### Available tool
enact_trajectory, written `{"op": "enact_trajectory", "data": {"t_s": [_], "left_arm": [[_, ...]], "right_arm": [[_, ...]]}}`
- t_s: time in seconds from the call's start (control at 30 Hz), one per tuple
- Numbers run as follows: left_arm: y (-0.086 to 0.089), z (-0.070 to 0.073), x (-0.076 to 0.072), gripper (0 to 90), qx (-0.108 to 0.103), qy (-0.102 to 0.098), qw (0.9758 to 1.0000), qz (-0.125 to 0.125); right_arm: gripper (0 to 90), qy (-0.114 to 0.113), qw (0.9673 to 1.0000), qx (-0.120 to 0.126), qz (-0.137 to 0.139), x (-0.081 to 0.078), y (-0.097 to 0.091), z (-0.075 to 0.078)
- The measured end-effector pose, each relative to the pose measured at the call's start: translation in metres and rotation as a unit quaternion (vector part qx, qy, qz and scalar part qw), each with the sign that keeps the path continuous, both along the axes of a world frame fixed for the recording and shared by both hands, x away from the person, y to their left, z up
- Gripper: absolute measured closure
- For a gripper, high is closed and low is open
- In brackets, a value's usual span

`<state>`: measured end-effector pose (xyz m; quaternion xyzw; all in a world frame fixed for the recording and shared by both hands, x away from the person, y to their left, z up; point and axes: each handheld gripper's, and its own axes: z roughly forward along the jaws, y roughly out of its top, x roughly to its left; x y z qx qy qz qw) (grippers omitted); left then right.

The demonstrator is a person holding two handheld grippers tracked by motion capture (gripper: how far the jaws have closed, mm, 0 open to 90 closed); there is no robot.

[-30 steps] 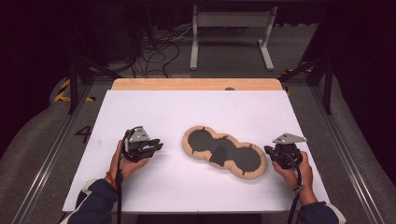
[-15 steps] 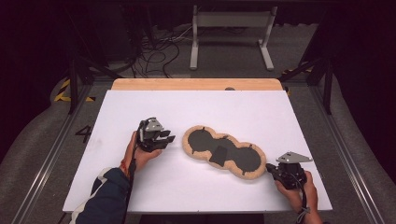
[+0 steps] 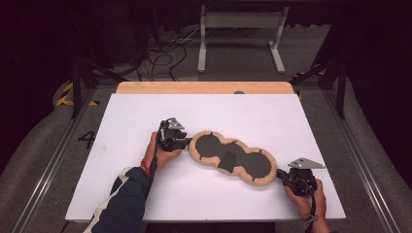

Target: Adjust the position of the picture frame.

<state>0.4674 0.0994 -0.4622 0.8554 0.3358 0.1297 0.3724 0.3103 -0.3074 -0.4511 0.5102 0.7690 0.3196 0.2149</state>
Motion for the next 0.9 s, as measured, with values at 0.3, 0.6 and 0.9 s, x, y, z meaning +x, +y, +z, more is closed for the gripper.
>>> {"op": "enact_trajectory", "data": {"t_s": [0.3, 0.6, 0.9], "left_arm": [[0.01, 0.0, 0.001, 69.9, -0.013, 0.019, 0.9996, -0.018], [0.024, 0.0, -0.006, 75.1, -0.014, 0.021, 0.999, -0.037], [0.036, 0.001, -0.014, 82.0, -0.004, 0.017, 0.9987, -0.049]], "right_arm": [[90.0, -0.009, 0.9992, -0.036, -0.014, 0.013, 0.01, 0.001], [90.0, -0.02, 0.9987, -0.045, 0.007, 0.028, 0.012, -0.001], [90.0, -0.021, 0.9988, -0.038, 0.023, 0.048, 0.014, -0.001]]}}
